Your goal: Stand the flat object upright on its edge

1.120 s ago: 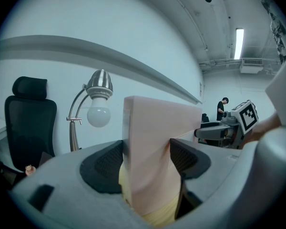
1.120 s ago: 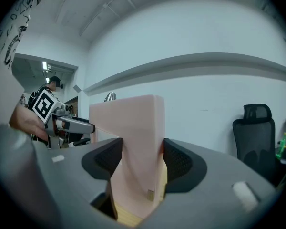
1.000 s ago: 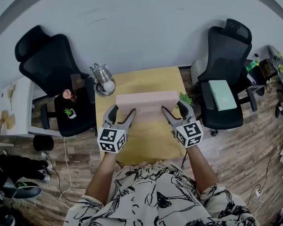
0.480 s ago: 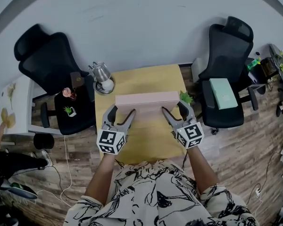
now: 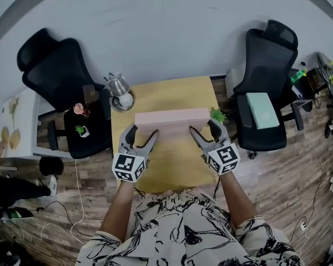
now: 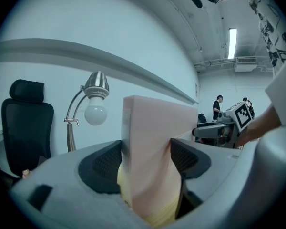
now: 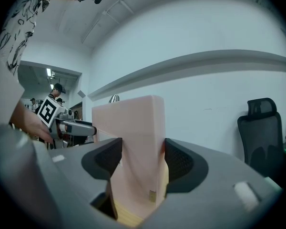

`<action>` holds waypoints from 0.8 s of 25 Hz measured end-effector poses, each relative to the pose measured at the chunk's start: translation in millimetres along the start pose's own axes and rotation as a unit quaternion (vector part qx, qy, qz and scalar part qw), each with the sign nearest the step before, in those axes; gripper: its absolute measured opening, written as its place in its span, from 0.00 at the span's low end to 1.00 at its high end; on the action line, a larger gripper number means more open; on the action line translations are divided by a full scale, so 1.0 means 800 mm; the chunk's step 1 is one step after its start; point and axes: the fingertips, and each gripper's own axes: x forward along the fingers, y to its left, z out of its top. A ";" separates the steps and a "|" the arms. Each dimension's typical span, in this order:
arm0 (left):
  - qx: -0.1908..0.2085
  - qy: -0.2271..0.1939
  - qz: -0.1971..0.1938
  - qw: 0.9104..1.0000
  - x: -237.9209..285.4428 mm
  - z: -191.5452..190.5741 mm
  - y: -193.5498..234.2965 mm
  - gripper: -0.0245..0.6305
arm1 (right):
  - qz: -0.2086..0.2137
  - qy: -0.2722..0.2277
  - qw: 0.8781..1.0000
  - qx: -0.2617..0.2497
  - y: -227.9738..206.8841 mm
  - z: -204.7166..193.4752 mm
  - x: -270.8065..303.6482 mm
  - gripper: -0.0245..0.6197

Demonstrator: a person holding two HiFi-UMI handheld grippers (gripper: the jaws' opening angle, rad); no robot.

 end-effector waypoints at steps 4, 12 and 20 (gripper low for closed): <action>-0.002 -0.001 -0.018 1.000 -0.001 0.000 -0.001 0.52 | 0.007 -0.007 1.000 0.008 0.000 0.002 -0.004 0.48; 0.008 -0.002 -0.018 1.000 -0.005 0.000 -0.001 0.52 | 0.008 -0.019 1.000 0.022 -0.005 0.007 -0.011 0.48; 0.016 0.002 -0.021 1.000 -0.007 0.001 -0.003 0.58 | 0.013 -0.023 0.999 0.019 -0.001 0.012 -0.014 0.49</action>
